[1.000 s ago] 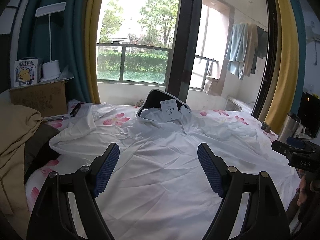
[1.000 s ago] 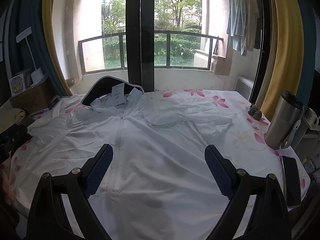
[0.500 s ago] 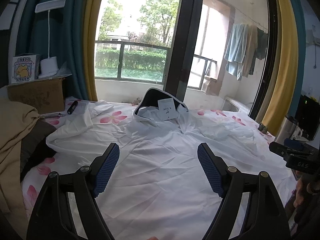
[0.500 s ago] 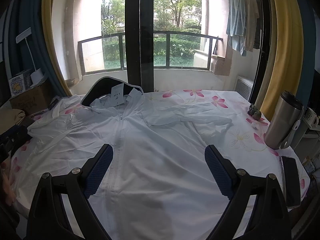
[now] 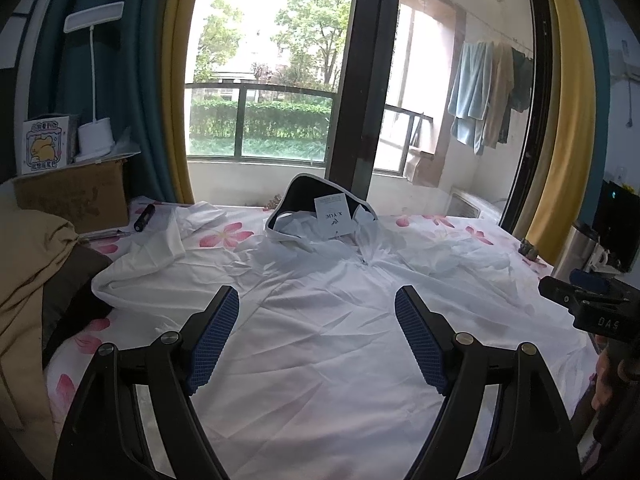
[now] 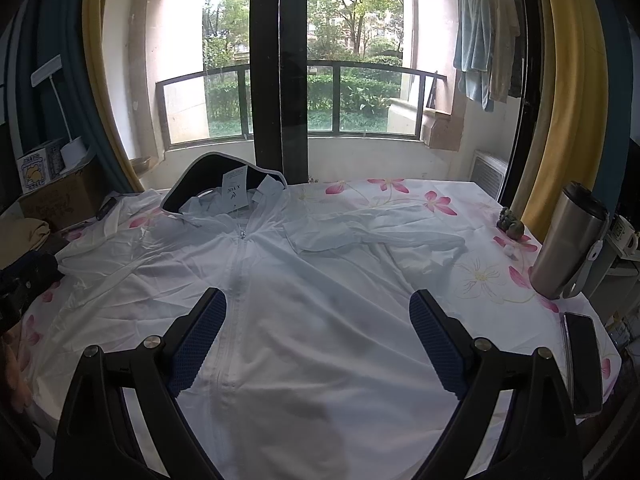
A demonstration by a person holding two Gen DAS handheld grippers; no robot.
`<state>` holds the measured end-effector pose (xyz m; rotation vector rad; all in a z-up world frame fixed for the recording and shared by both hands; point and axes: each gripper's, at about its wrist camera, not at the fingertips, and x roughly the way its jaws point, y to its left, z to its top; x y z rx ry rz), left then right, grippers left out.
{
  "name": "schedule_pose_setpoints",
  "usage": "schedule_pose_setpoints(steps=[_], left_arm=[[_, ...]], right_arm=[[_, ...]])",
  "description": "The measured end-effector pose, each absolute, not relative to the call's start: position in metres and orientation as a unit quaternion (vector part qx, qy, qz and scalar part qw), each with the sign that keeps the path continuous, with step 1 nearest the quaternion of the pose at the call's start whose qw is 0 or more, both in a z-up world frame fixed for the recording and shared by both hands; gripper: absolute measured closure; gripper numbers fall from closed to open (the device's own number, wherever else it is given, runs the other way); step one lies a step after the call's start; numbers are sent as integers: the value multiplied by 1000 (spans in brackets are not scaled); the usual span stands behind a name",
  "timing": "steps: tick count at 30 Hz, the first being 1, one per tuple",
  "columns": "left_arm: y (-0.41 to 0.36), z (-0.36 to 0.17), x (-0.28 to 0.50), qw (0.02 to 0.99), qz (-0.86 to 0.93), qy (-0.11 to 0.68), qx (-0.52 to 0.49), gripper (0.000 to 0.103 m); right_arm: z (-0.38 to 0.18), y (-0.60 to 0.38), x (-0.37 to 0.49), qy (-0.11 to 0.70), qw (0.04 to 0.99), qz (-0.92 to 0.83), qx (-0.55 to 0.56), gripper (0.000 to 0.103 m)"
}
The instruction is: Fold large clothes
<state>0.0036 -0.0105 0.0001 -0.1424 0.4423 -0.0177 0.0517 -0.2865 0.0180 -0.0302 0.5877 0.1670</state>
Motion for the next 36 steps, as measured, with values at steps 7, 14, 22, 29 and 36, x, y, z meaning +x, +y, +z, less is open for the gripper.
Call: schedule_pose_setpoints(steps=[7, 14, 22, 29, 36], left_arm=[[-9, 0, 6, 972, -13, 222, -77, 20], [-8, 0, 15, 970, -23, 228, -83, 20], [-9, -1, 37, 968, -8, 241, -66, 20], [2, -7, 73, 960, 2, 269, -73, 20], [8, -20, 106, 952, 13, 295, -77, 20]], right_arm=[[17, -288, 58, 293, 952, 82, -13, 11], [12, -290, 66, 299, 951, 83, -13, 11], [6, -293, 90, 312, 946, 89, -17, 11], [-2, -304, 132, 343, 934, 104, -1, 11], [-10, -313, 175, 367, 925, 102, 2, 11]])
